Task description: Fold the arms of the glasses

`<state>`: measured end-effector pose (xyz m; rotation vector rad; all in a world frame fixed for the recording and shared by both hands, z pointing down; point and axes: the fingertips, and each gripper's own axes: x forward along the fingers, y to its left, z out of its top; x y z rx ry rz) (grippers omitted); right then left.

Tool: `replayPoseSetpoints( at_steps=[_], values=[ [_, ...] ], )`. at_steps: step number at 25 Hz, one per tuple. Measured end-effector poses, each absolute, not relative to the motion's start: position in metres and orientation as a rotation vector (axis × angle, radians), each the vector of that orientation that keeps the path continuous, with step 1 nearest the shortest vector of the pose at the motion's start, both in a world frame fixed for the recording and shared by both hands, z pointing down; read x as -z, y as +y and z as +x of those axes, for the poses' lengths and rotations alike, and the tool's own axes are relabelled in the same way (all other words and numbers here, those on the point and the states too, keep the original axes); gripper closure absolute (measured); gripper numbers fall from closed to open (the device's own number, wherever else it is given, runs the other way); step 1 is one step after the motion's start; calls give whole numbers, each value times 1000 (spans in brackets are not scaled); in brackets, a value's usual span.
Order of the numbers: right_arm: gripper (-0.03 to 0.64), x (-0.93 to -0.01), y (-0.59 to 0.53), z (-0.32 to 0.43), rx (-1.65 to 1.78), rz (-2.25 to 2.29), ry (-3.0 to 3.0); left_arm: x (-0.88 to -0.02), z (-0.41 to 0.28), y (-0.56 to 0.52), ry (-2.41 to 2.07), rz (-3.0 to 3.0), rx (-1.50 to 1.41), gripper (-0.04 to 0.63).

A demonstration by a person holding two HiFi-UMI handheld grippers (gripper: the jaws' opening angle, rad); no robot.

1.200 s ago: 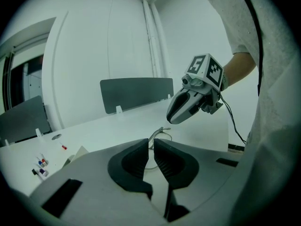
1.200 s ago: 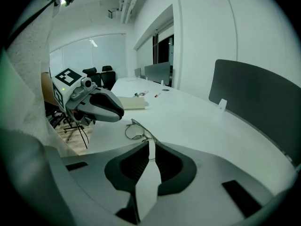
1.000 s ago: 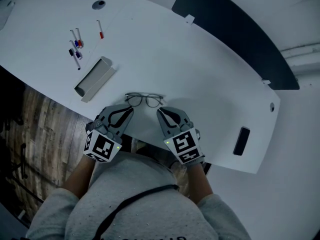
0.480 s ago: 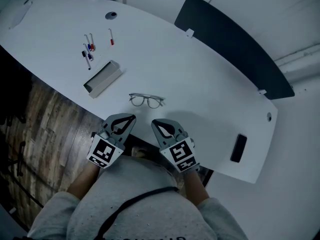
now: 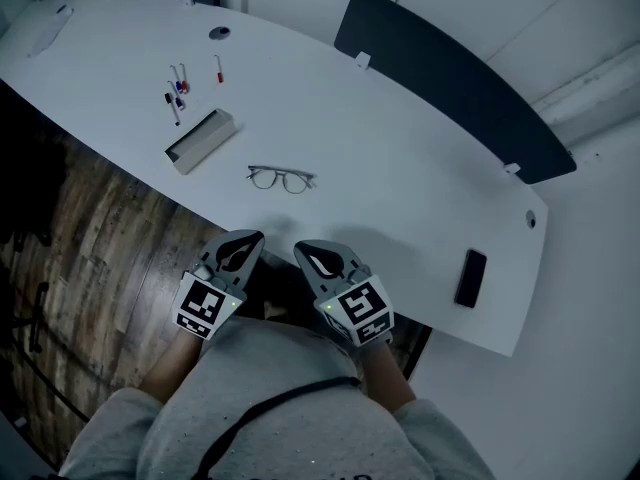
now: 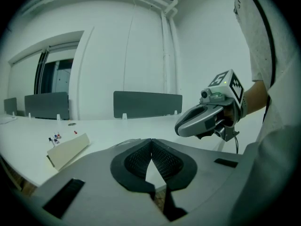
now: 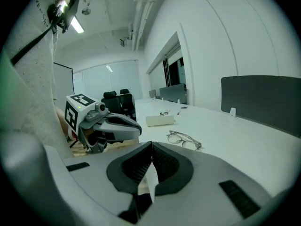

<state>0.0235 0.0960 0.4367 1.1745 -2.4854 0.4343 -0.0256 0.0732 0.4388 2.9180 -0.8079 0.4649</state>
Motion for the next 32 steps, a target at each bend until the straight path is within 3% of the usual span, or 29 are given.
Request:
replayPoseSetpoints(
  at_steps=[32],
  values=[
    [597, -420, 203, -14, -472, 1194, -2543, -418, -52, 174, -802, 2832, -353, 580]
  ],
)
